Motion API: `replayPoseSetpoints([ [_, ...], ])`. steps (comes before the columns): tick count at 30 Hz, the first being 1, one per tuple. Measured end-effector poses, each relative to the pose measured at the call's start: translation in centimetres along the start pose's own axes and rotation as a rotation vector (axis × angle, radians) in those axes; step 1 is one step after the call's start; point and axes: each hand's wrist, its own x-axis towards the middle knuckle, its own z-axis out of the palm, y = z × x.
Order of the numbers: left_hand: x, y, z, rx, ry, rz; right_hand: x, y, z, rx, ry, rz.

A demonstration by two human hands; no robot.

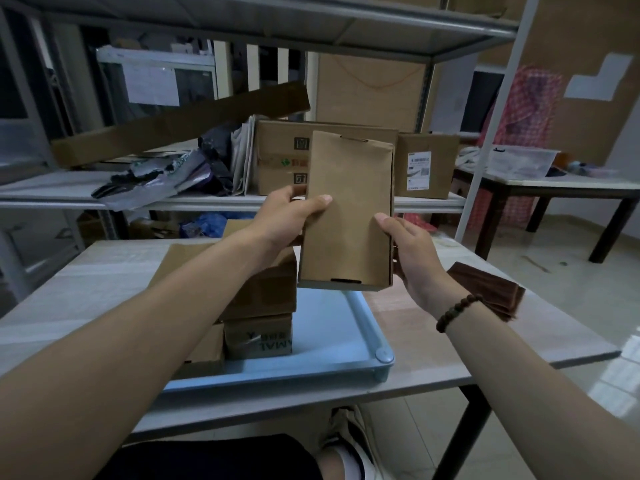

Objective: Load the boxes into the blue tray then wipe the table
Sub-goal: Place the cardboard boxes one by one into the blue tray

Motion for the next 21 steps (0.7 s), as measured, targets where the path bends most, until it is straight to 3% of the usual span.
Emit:
replayPoseSetpoints([
  [6, -0.1, 0.5, -0.5, 0.053, -0.049, 0.0, 0.1, -1.0, -0.7, 0.012, 0.019, -0.025],
  [13, 0.1, 0.4, 0.2, -0.154, -0.062, 0.073, 0.1, -1.5, -1.4, 0.087, -0.014, -0.118],
  [17, 0.6, 0.1, 0.5, 0.06, -0.075, 0.271, 0.5, -2.0, -1.4, 0.155, 0.039, 0.169],
  [21, 0.3, -0.2, 1.2, 0.371, -0.095, 0.431, 0.0, -2.6, -1.8, 0.309, -0.098, 0.415],
])
